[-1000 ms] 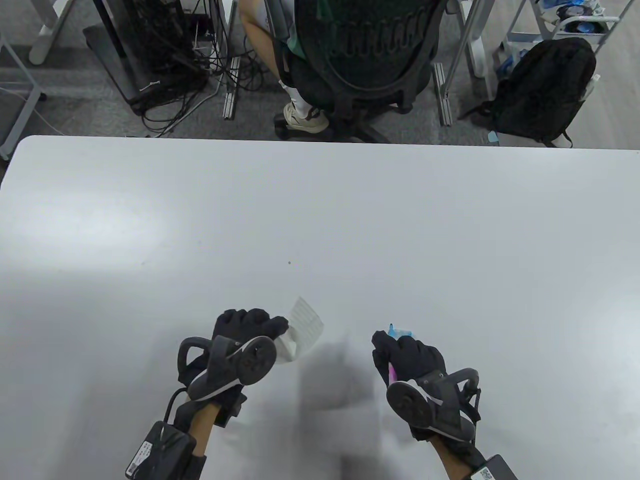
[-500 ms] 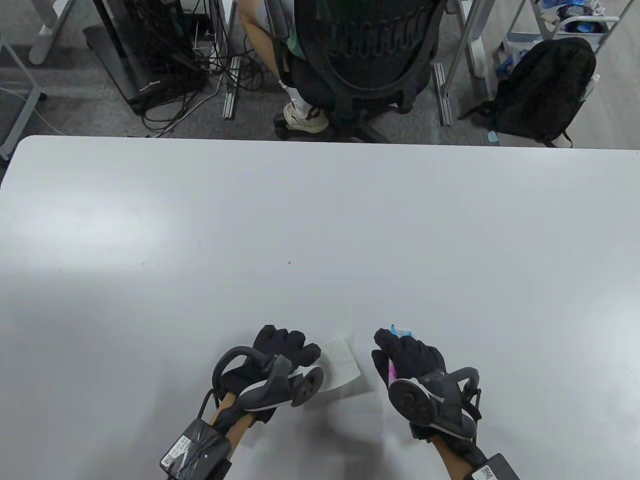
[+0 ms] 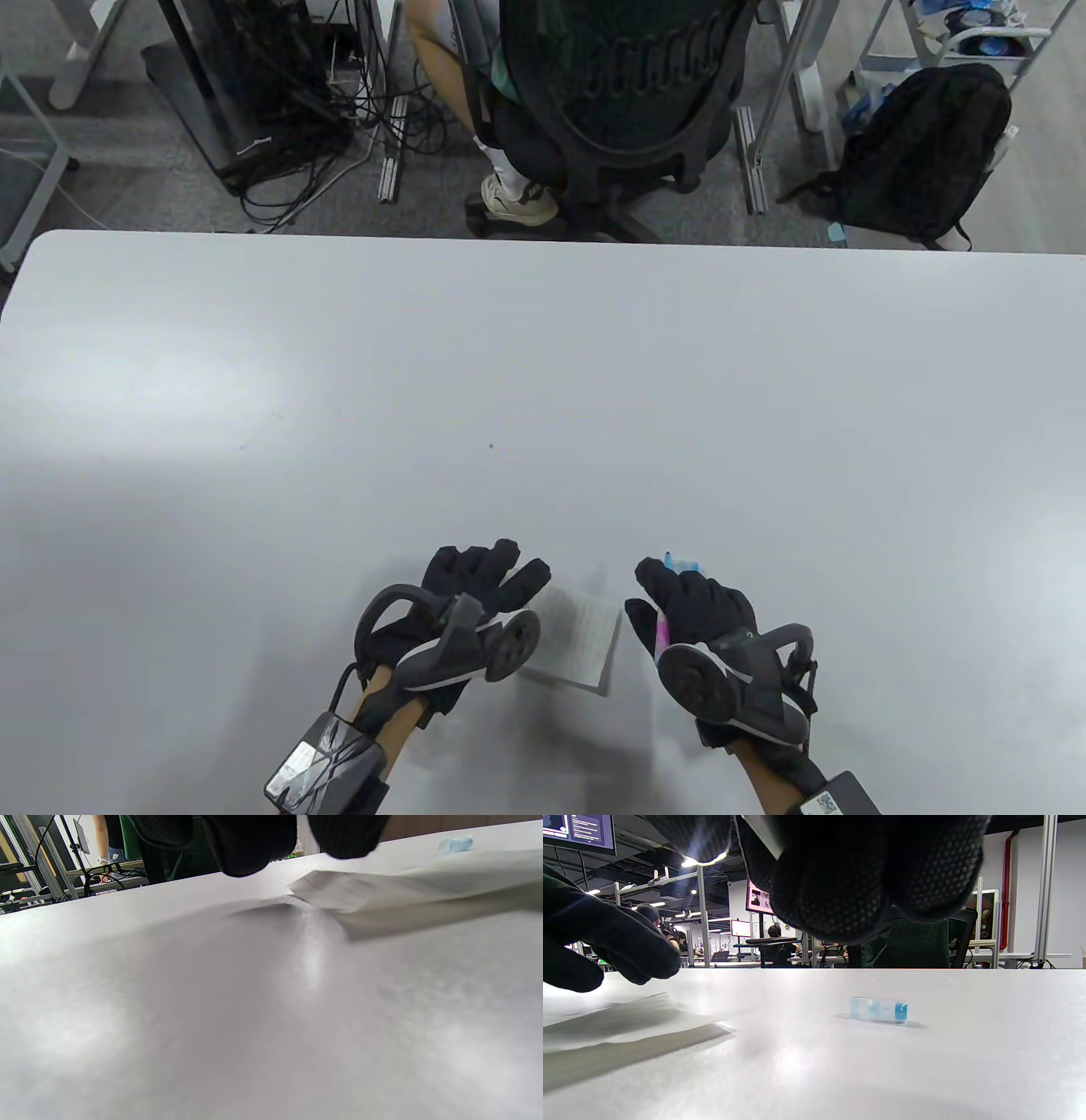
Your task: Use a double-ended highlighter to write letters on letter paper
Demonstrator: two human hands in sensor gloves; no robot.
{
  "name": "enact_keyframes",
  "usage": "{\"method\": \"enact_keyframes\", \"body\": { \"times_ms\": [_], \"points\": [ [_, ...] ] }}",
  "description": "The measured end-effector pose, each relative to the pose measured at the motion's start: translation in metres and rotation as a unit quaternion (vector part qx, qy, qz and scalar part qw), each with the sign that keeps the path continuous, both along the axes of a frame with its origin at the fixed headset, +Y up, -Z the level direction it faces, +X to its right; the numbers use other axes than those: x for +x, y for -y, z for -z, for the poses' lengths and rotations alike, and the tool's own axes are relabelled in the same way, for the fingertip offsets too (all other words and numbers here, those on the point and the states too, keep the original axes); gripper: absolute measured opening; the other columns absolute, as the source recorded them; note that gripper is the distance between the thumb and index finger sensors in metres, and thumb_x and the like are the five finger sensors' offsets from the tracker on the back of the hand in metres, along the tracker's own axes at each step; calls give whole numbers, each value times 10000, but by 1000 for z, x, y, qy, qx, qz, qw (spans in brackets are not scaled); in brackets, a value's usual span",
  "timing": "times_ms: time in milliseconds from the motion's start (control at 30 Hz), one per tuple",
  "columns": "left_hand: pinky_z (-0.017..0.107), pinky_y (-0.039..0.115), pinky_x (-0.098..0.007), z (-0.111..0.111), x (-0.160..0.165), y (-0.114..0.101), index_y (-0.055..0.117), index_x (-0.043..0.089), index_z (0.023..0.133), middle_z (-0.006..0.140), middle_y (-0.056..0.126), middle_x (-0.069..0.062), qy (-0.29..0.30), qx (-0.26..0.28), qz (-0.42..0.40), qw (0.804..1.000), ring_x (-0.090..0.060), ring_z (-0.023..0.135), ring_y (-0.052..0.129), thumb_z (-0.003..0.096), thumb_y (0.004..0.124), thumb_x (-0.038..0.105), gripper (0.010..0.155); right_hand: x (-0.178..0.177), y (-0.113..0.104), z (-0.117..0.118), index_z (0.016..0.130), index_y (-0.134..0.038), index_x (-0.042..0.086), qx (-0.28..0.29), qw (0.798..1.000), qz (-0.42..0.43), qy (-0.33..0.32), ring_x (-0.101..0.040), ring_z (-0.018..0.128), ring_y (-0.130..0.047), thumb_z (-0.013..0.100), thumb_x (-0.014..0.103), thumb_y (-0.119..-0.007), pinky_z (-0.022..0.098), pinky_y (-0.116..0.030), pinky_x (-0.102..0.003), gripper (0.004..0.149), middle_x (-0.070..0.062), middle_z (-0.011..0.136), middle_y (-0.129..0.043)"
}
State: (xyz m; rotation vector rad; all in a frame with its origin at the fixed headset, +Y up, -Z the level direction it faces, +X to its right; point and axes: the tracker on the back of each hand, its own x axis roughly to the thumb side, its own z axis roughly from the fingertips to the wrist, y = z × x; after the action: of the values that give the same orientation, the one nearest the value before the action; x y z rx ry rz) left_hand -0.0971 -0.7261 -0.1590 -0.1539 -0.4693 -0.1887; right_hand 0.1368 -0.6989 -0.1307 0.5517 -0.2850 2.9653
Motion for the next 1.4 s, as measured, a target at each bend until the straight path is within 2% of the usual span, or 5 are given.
{"method": "enact_keyframes", "body": {
  "times_ms": [167,567,833,1100,1400],
  "points": [
    [826,582,-565,0,4,9,566,367,1106,1199,567,-19,-1,-16,30,999,-223,1068,702,583,683,428,540,0,0,0,1011,-662,144,-1,1000,-4,-1,-269,519,-966,561,461,-586,500,-812,-558,556,-209,739,-883],
    [817,604,-547,-5,15,10,596,318,1088,1068,707,21,3,14,59,998,-174,926,801,562,674,490,559,3,-1,0,1008,-675,145,6,1000,-24,3,-273,530,-961,562,455,-573,505,-807,-561,553,-212,751,-876],
    [777,679,-521,0,6,0,596,283,1099,1001,782,7,-35,42,24,998,-165,835,865,598,642,431,524,-1,0,-1,1022,-684,113,1,999,-31,-8,-296,563,-953,563,448,-573,520,-794,-578,578,-241,779,-859],
    [802,633,-538,2,6,11,565,410,1086,1080,696,-9,-21,21,55,998,-186,921,800,584,673,452,516,-11,0,-3,979,-750,136,6,999,-36,-25,-295,551,-968,574,416,-564,518,-802,-573,527,-225,760,-887],
    [810,625,-542,2,8,12,545,418,1091,1100,667,-11,-14,7,62,998,-186,948,777,595,664,437,510,-21,-12,-6,969,-679,124,0,998,7,-55,-277,553,-991,572,441,-601,523,-818,-552,514,-186,751,-915]
  ]
}}
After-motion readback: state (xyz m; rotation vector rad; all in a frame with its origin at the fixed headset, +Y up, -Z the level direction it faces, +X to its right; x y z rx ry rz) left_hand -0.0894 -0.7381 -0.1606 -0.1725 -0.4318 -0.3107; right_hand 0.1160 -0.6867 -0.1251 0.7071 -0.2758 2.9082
